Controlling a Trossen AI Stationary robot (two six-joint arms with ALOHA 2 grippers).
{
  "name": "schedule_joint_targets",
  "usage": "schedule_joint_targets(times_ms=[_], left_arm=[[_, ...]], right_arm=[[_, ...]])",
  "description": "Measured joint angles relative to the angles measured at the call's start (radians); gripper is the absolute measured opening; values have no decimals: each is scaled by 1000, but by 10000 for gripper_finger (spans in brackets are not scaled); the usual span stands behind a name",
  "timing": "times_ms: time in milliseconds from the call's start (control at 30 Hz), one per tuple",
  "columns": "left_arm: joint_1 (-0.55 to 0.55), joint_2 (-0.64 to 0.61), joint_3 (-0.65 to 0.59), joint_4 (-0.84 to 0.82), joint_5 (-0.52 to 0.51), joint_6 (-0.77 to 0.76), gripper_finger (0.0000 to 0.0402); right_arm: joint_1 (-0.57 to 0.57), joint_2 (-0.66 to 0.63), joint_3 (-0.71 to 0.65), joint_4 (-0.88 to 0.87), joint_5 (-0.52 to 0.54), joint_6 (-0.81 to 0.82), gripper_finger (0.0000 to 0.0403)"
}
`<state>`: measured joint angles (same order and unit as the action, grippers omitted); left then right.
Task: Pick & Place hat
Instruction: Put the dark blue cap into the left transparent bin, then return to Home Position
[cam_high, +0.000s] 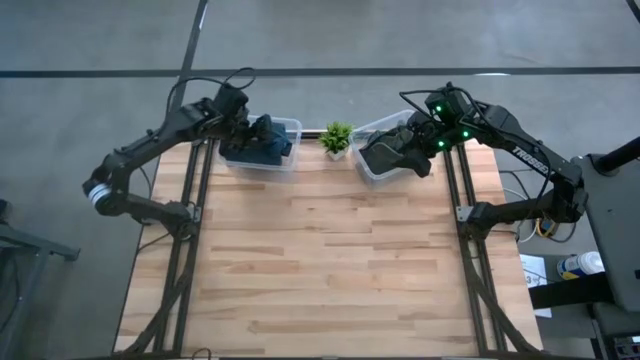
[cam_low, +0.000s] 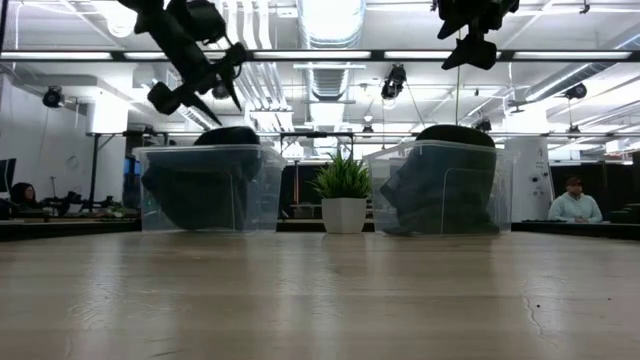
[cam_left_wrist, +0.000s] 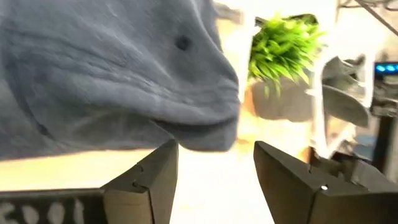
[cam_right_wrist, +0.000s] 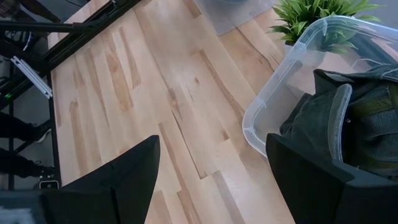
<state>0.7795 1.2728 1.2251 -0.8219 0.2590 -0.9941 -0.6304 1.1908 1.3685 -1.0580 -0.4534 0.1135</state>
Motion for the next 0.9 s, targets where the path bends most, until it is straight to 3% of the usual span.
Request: schedule_joint_targets(times_ms=[200, 300, 600, 733, 900], left_arm=[[-13, -78, 0, -1, 142, 101, 202], [-62, -140, 0, -1, 140, 162, 199], [-348, -321, -2, 67, -124, 283, 168], [-504, -348, -2, 102, -289, 331, 163], [-712, -347, -72, 200, -495, 419, 158]], right_arm=[[0, 0, 0, -1, 0, 2, 286], [0, -5, 0, -10, 0, 5, 286], [0, -69, 0, -58, -24, 68, 286], [0, -109, 0, -69, -102, 119, 286], [0, -159, 0, -72, -123, 199, 286]])
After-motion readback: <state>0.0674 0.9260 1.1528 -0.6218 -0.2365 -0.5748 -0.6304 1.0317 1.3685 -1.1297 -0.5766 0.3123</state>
